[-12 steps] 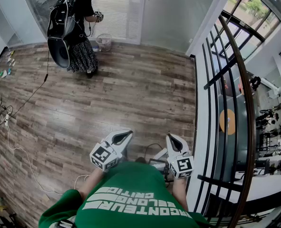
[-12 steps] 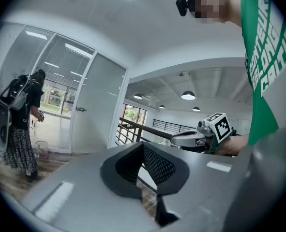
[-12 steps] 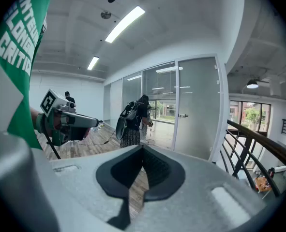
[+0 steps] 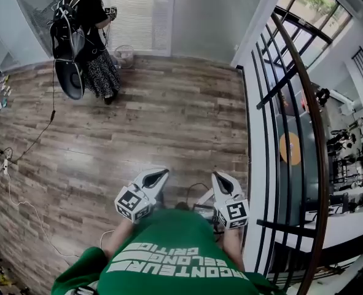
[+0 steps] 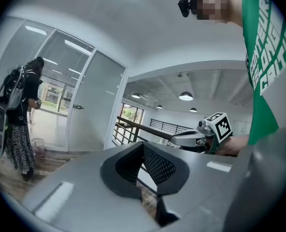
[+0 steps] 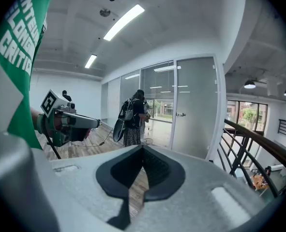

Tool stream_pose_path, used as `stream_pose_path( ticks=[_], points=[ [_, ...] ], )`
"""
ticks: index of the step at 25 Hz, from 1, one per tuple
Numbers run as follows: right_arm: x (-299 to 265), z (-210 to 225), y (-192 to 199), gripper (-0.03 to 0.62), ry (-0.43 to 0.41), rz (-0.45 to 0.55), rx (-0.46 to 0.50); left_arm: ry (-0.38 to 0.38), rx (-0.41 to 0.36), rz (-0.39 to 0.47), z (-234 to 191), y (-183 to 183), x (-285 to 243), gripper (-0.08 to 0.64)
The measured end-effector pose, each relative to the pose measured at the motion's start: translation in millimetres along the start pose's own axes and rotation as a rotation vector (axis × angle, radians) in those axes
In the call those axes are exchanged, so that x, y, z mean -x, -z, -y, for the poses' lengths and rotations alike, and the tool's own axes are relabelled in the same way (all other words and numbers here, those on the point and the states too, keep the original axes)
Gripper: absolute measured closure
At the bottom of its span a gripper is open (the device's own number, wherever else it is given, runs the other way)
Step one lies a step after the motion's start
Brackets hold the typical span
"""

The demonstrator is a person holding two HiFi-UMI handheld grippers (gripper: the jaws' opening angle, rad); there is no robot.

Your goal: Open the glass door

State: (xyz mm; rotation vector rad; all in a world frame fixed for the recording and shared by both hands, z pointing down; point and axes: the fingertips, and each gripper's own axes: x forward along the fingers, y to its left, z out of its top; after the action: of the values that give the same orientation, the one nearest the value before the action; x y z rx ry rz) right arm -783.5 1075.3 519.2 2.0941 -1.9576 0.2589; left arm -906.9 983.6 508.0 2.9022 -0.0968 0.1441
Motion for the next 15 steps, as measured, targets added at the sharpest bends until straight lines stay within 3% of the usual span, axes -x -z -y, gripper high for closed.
stream_pose_path(
  ticks=[15],
  points=[
    [-1.3, 4.7, 1.8, 0.598, 0.063, -0.01, -0.041, 0.048, 0.025, 0.005, -6.3, -6.9, -3.0, 0.545]
  ],
)
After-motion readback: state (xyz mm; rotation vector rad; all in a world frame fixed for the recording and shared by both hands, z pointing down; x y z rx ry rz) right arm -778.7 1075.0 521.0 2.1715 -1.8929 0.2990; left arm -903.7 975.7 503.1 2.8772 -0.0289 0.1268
